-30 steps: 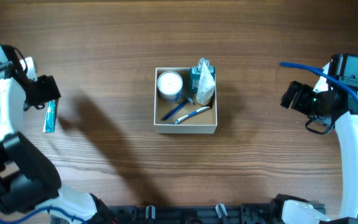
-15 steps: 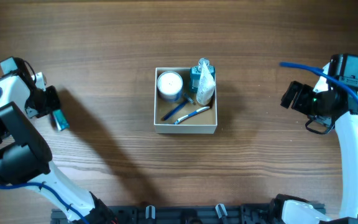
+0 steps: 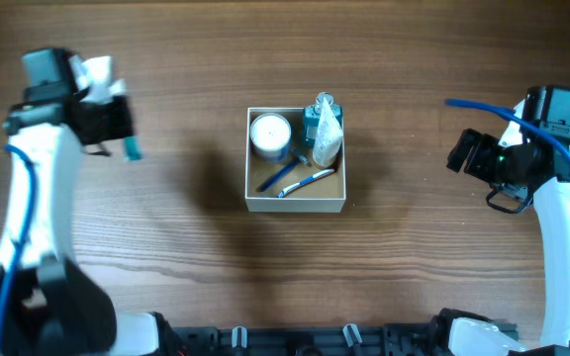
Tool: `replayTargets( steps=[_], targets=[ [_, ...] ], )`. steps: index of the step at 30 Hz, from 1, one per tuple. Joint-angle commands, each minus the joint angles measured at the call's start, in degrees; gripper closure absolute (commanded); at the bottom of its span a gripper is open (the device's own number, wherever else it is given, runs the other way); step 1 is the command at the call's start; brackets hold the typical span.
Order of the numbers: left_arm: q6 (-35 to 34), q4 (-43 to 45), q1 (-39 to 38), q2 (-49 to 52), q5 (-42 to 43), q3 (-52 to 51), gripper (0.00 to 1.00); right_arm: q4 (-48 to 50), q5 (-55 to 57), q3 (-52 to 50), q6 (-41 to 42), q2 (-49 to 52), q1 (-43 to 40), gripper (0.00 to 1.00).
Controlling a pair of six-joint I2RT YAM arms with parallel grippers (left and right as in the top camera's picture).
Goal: Pack container
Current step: 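Reach the left gripper to the Colgate toothpaste tube and grasp it, then lower the toothpaste tube into the box and release it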
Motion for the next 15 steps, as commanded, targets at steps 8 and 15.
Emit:
replayTargets(
  steps=[8, 15],
  targets=[
    [14.25, 1.49, -39.41, -0.22, -0.76, 0.24, 0.96, -0.11, 0.7, -0.46, 0.37, 0.33, -0.17, 0.0],
    [14.05, 0.68, -39.98, 6.75, -0.7, 0.13, 0.96, -0.13, 0.7, -0.46, 0.37, 0.33, -0.17, 0.0]
  ],
)
